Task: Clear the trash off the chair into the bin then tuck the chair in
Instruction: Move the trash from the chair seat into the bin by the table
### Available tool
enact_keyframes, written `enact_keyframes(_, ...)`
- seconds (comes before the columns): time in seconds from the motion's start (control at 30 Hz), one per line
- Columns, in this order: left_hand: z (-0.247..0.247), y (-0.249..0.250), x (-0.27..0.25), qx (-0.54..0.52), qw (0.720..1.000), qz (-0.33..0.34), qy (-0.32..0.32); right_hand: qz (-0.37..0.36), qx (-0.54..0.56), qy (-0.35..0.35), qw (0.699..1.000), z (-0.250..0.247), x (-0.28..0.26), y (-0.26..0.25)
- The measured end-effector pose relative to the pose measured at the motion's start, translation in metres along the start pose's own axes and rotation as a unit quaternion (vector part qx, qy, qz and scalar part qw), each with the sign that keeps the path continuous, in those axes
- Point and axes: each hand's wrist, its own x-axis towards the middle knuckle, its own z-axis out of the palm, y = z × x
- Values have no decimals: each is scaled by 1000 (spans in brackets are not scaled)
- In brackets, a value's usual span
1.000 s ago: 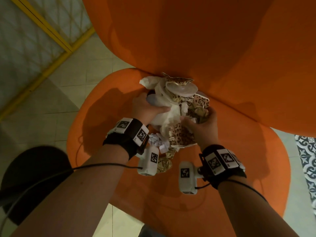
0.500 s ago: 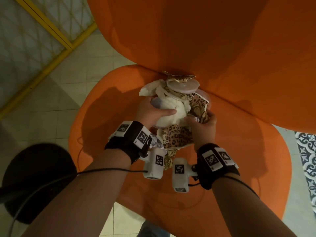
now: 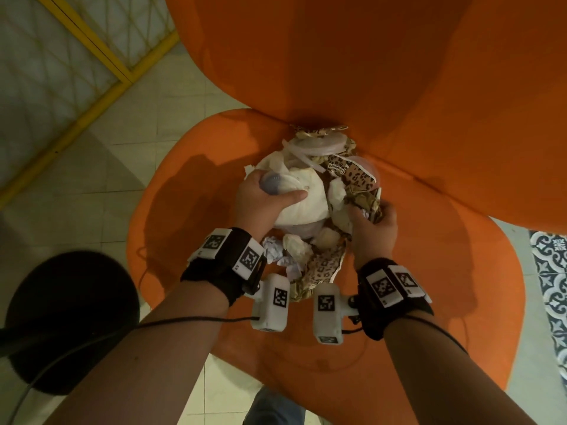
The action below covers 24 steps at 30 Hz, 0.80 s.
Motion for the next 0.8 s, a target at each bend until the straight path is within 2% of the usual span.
enact_keyframes(0.23,-14,5,-15,-44,999,-5,18,-19,26,18,999,-13,-4,-6)
enact_keyframes(0.43,-24,8,-35,-64,997,4,29,-77,44,12,996,-33,-11,-20)
enact_keyframes(0.5,-30,5,-42,-68,997,3,35,-80,31,-21,996,-39,-19,-21)
enact_keyframes(0.6,-40,-2,-50,-69,997,3,42,-52,-36,-130,989,-44,-32,-13)
enact_keyframes(0.7,-46,-9,-59,-75,996,-17,40,-79,-185,-221,954,-40,-43,1)
enact_keyframes(0.8,-51,-17,-64,-77,995,-50,43,-125,-383,-258,878,-32,-48,10)
